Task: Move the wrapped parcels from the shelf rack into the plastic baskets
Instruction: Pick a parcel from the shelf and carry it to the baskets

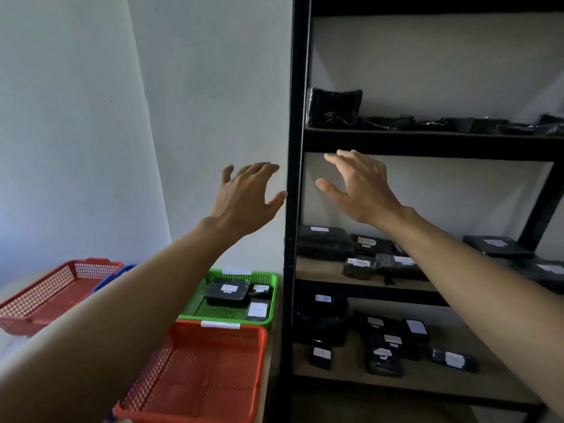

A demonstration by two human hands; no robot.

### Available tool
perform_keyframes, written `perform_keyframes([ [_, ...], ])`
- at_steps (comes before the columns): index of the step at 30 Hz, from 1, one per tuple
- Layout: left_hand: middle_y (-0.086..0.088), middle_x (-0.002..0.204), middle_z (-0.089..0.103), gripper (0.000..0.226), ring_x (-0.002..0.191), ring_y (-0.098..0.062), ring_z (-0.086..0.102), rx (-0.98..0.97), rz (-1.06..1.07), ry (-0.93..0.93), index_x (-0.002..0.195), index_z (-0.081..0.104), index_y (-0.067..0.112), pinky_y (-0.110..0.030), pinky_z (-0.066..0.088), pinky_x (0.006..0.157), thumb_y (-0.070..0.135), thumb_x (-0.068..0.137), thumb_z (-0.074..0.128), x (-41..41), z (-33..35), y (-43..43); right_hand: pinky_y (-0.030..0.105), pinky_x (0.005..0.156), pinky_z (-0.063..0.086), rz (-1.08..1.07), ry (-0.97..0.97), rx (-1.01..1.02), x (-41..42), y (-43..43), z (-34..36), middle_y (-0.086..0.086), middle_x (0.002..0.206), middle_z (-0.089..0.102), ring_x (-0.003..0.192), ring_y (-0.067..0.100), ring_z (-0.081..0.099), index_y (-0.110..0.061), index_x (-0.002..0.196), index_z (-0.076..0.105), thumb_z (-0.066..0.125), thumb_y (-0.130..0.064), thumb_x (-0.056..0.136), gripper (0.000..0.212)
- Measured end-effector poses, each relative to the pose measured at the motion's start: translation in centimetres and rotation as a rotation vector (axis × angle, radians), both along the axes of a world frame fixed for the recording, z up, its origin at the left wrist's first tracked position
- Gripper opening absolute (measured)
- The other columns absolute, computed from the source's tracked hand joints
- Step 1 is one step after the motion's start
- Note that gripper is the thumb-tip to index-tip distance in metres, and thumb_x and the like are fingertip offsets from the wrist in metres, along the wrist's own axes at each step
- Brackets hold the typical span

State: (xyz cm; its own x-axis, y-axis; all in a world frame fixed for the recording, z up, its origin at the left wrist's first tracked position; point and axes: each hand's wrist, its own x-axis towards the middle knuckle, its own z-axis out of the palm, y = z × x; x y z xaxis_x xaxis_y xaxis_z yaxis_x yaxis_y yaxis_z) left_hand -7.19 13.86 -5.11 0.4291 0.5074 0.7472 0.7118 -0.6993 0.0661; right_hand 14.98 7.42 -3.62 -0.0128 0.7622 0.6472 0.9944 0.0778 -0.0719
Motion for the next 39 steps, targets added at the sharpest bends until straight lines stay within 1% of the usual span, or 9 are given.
perform_keyframes([
  [7,0.003,0.130,0.058,0.048,0.124,-0.020,0.050,0.009,-0.020,-0.036,0.132,0.050,0.019,-0.048,0.019,0.112,0.044,0.091,0.052,6.0,4.1,1.6,0.048,0.108,0.028,0.009,0.103,0.035,5.8,1.9,4.7,0.003,0.149,0.038,0.137,0.024,0.034,-0.021,0.145,0.040,0.045,-0.053,0.096,0.059],
  [12,0.003,0.117,0.062,0.041,0.118,-0.021,0.052,0.056,-0.002,-0.093,0.130,0.050,0.020,-0.049,0.015,0.111,0.038,0.093,0.050,11.5,7.7,4.6,0.032,0.106,0.035,0.045,0.246,0.101,12.1,7.0,10.2,0.009,0.142,0.043,0.129,0.023,0.045,-0.018,0.141,0.045,0.053,-0.049,0.093,0.057],
  [16,0.001,0.128,0.058,0.041,0.129,-0.019,0.043,0.108,0.086,-0.080,0.133,0.047,0.019,-0.052,0.004,0.112,0.035,0.095,0.048,15.6,10.5,7.8,0.034,0.103,0.033,0.033,0.322,-0.008,16.4,11.8,13.9,0.012,0.146,0.033,0.132,0.029,0.042,-0.024,0.147,0.034,0.050,-0.052,0.095,0.061],
  [21,0.001,0.133,0.054,0.039,0.140,-0.020,0.027,0.152,0.259,-0.010,0.132,0.046,0.018,-0.057,-0.004,0.111,0.034,0.096,0.045,18.8,12.3,11.4,0.042,0.102,0.036,0.039,0.263,-0.171,19.4,17.5,16.7,0.015,0.151,0.027,0.133,0.034,0.040,-0.033,0.151,0.023,0.061,-0.045,0.091,0.072],
  [26,0.001,0.137,0.049,0.043,0.143,-0.020,0.019,0.224,0.386,0.134,0.137,0.041,0.017,-0.061,-0.011,0.108,0.032,0.097,0.041,20.8,13.0,13.0,0.039,0.109,0.032,0.148,0.174,-0.280,20.1,21.5,16.9,0.011,0.156,0.031,0.139,0.030,0.034,-0.026,0.152,0.025,0.072,-0.033,0.086,0.081],
  [31,0.000,0.146,0.039,0.049,0.145,-0.025,0.014,0.246,0.457,0.238,0.144,0.031,0.016,-0.066,-0.015,0.105,0.031,0.098,0.038,21.9,13.7,14.0,0.034,0.080,0.043,0.188,0.117,-0.217,20.4,22.9,16.0,0.014,0.121,0.059,0.101,0.028,0.058,-0.016,0.128,0.050,0.072,-0.014,0.086,0.047],
  [35,-0.002,0.153,0.027,0.055,0.147,-0.030,0.005,0.255,0.557,0.284,0.148,0.021,0.014,-0.068,-0.025,0.095,0.030,0.098,0.037,22.5,13.5,14.7,0.018,0.060,0.035,0.314,0.068,-0.128,20.6,21.8,15.5,0.000,0.093,0.055,0.075,0.010,0.052,-0.019,0.104,0.049,0.069,-0.004,0.085,0.032],
  [37,-0.002,0.154,0.026,0.055,0.147,-0.031,0.004,0.245,0.586,0.299,0.148,0.023,0.015,-0.069,-0.026,0.092,0.025,0.098,0.039,22.5,13.1,15.0,0.008,0.054,0.033,0.353,0.065,-0.108,20.5,20.9,14.9,-0.008,0.088,0.052,0.070,-0.003,0.047,-0.023,0.102,0.046,0.066,-0.005,0.087,0.032],
  [39,-0.002,0.152,0.029,0.052,0.147,-0.030,0.006,0.243,0.596,0.307,0.146,0.029,0.014,-0.068,-0.028,0.091,0.022,0.097,0.041,22.4,12.9,15.3,0.007,0.053,0.032,0.359,0.050,-0.090,20.5,20.3,14.4,-0.012,0.085,0.050,0.066,-0.005,0.044,-0.022,0.107,0.047,0.065,-0.006,0.089,0.030],
])
